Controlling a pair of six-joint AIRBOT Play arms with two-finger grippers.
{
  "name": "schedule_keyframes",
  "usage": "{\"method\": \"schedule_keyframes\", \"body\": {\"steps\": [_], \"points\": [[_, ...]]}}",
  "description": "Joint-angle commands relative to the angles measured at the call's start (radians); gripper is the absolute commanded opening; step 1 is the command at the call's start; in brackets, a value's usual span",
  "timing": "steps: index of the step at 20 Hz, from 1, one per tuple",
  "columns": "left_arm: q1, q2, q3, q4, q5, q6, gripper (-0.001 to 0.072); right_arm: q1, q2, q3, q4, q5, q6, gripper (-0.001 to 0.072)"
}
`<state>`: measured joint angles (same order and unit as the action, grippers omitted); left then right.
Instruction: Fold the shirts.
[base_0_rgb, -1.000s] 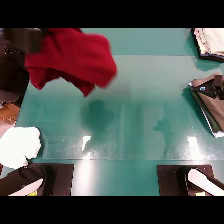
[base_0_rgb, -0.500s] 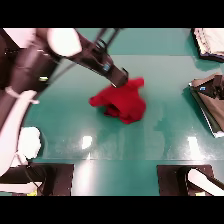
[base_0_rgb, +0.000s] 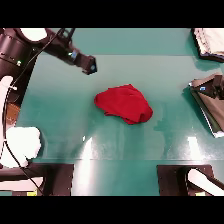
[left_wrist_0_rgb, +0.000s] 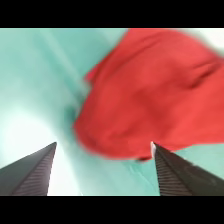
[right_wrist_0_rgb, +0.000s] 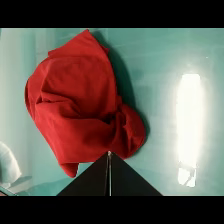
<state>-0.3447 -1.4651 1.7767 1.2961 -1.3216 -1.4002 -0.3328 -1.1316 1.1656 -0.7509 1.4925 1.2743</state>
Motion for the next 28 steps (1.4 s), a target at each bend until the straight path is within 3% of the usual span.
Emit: {"method": "schedule_keyframes", "body": {"steps": [1, 2, 3, 4, 5, 11, 14, 16, 19, 20, 24, 28], "points": [[0.112, 0.015, -0.246, -0.074, 0.079, -0.013, 0.0708, 0.0, 0.0, 0.0, 0.0, -0.001, 0.0, 0.0019], [0.126, 0.011, -0.346, -0.123, 0.144, 0.002, 0.0708, 0.0, 0.0, 0.0, -0.001, -0.005, 0.0, 0.0024], [0.132, 0.0, -0.429, -0.166, 0.204, 0.024, 0.0708, 0.0, 0.0, 0.0, 0.0, -0.012, 0.0, 0.0102], [0.133, -0.015, -0.502, -0.204, 0.26, 0.043, 0.0708, 0.0, 0.0, 0.0, 0.0, -0.02, 0.0, 0.0316], [0.133, -0.032, -0.551, -0.236, 0.298, 0.063, 0.0708, 0.0, 0.0, 0.0, 0.0, -0.022, 0.0, 0.0438], [0.132, -0.151, -0.599, -0.505, 0.411, 0.164, 0.0707, 0.0, 0.0, 0.0, 0.0, -0.018, 0.0, 0.0445], [0.132, -0.16, -0.599, -0.538, 0.442, 0.17, 0.0699, 0.0, 0.0, 0.0, -0.001, -0.019, 0.0, 0.0445], [0.13, -0.16, -0.599, -0.554, 0.453, 0.171, 0.0391, 0.001, 0.0, 0.0, 0.0, -0.027, 0.0, 0.0445], [0.126, -0.16, -0.599, -0.568, 0.486, 0.17, 0.031, 0.007, 0.0, -0.001, -0.003, -0.022, 0.0, 0.0445], [0.126, -0.159, -0.597, -0.571, 0.488, 0.175, 0.0037, 0.018, 0.0, -0.001, -0.008, -0.023, 0.0, 0.0445], [0.126, -0.125, -0.567, -0.561, 0.476, 0.168, 0.0022, 0.145, 0.001, -0.063, -0.01, -0.063, 0.0, 0.0445], [0.126, -0.032, -0.526, -0.46, 0.465, 0.17, 0.0023, 0.341, 0.0, -0.262, -0.009, -0.214, -0.008, 0.0447]]}}
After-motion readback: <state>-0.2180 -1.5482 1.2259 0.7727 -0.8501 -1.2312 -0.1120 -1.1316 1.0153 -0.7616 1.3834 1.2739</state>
